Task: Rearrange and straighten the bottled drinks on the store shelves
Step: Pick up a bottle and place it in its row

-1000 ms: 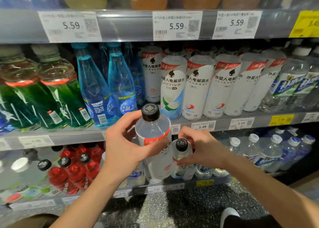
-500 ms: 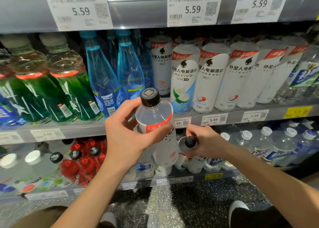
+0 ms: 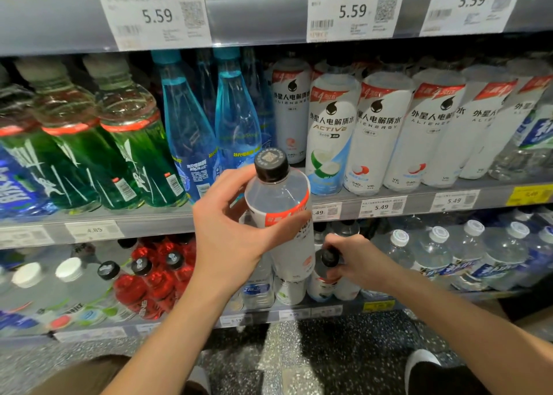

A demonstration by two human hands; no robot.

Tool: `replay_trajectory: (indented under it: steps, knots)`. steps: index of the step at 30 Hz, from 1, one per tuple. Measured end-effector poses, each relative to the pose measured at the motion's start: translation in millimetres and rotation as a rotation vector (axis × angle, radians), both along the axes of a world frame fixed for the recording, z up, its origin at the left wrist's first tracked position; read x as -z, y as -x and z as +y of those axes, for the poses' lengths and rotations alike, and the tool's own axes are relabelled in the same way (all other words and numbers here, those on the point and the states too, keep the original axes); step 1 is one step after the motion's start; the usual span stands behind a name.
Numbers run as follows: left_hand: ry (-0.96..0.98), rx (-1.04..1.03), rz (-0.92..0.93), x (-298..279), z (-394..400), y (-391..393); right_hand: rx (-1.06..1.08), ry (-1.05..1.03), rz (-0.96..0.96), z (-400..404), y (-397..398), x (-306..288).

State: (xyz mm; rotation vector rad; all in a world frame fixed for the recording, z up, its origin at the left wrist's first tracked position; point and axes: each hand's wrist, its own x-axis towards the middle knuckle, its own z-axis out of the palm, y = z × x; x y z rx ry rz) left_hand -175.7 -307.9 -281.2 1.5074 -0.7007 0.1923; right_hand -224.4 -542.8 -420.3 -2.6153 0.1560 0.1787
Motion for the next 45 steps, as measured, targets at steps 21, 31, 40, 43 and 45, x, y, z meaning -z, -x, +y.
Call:
replay_trajectory:
  steps: [21, 31, 40, 43, 45]
  knots:
    - [0.058, 0.126, 0.044, -5, 1, -11, -0.076, 0.227, 0.16, 24, -1, -27]
    - [0.073, 0.227, -0.056, -40, -7, -24, 0.16, -0.386, -0.564, 72, 39, -146]
    - [0.025, 0.272, -0.034, -45, -15, -22, 0.165, -0.65, -0.649, 70, 9, -156]
    - [0.006, 0.253, -0.027, -41, -8, -26, 0.195, -0.673, -0.675, 72, 3, -155]
    - [0.017, 0.207, -0.028, -34, -1, -29, 0.233, -0.652, -0.703, 74, 0, -156]
